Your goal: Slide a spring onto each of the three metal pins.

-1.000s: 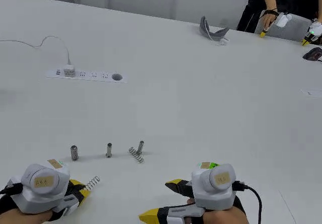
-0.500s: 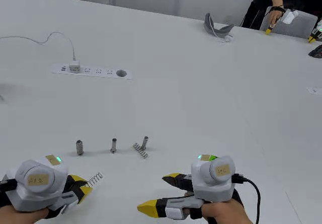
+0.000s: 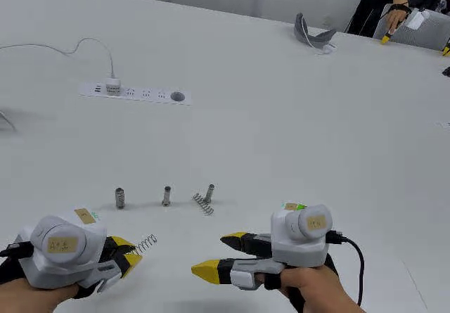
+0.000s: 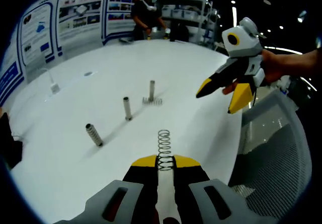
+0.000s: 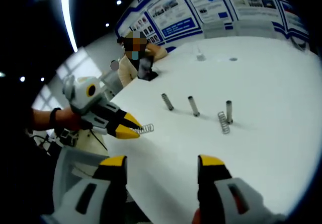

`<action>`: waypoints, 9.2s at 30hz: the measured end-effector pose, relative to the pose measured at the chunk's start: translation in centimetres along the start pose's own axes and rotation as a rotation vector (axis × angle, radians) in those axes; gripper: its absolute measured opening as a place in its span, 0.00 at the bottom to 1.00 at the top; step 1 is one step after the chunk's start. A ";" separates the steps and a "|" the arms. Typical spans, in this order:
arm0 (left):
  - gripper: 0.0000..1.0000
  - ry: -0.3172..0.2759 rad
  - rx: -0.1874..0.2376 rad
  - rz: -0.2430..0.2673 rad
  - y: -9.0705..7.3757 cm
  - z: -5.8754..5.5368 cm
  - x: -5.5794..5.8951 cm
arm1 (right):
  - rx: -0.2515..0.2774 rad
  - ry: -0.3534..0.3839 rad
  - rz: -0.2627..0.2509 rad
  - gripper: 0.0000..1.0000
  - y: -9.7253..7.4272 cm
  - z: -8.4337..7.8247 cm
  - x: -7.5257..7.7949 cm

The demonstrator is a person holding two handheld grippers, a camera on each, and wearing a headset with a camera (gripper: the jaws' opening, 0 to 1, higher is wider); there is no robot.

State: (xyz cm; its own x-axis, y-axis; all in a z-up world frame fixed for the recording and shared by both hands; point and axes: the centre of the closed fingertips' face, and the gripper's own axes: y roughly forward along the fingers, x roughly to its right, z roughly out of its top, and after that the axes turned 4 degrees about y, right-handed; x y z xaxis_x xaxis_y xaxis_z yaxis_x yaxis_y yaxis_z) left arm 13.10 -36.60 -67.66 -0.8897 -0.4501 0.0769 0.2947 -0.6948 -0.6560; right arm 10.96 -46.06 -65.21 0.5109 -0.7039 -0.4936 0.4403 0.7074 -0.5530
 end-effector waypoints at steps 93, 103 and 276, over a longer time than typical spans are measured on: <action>0.10 0.166 0.086 -0.098 0.3 5.8 4.3 | -0.005 -0.001 0.213 0.16 1.7 4.0 -4.3; 0.10 0.185 0.096 -0.117 0.3 6.3 4.5 | -0.082 -0.138 0.242 0.12 1.5 4.2 -5.1; 0.67 -0.156 0.079 0.176 -7.1 -3.1 -5.1 | -0.483 -0.779 0.060 0.13 9.3 9.8 4.6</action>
State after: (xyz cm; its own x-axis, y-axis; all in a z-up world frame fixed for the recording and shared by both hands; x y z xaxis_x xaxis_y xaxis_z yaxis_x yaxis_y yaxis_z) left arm 14.50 -27.67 -65.74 -0.7592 -0.6451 0.0858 0.4725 -0.6371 -0.6090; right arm 24.57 -42.09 -66.04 0.9532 -0.3001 -0.0352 0.1304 0.5137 -0.8480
